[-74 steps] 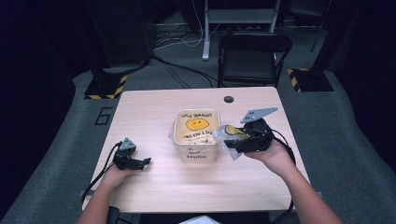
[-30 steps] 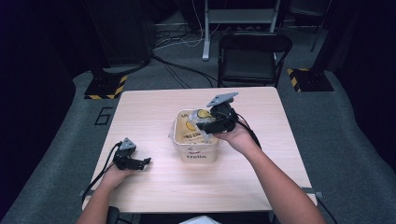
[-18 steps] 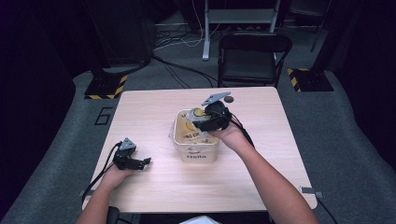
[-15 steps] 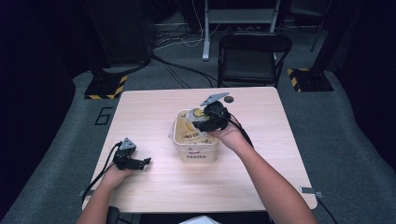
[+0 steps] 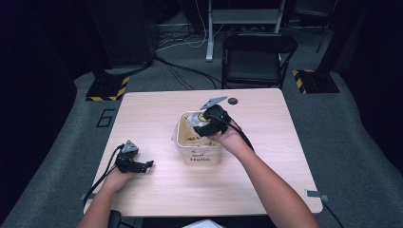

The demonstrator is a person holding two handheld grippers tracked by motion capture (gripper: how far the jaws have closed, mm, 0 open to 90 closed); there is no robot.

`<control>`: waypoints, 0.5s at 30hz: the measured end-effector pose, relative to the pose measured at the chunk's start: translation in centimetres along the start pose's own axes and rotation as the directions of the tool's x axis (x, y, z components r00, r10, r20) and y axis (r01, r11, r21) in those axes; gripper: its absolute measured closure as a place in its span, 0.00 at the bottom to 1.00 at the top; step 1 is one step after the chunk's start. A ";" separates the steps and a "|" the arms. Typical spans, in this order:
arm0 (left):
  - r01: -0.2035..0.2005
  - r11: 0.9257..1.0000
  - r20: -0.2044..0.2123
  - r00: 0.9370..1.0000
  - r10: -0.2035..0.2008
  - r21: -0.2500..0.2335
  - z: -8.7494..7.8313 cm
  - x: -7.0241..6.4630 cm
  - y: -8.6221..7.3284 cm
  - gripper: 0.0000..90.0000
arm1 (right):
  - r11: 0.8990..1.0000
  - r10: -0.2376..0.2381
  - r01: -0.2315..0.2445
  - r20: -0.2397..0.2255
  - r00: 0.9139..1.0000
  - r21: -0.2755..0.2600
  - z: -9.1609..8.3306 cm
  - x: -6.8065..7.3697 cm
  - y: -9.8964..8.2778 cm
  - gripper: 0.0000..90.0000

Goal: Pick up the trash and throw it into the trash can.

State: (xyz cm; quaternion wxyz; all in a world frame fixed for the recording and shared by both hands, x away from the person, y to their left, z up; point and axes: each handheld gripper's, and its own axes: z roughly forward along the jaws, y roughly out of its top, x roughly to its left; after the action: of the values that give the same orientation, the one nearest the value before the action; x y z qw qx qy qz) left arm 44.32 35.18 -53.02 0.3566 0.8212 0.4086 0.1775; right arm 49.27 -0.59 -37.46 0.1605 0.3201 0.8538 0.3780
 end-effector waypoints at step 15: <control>-0.007 1.000 0.002 1.000 0.007 0.005 0.0 0.1 0.0 0.07 | 0.998 -0.006 0.007 0.023 1.000 -0.057 -2.6 0.1 -1.2 0.17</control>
State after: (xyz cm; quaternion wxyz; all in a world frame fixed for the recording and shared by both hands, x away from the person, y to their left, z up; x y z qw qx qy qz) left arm 44.35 35.23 -53.00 0.3545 0.8238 0.4055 0.1768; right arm 47.39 -2.57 -36.69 0.1802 0.3169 0.8419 0.3979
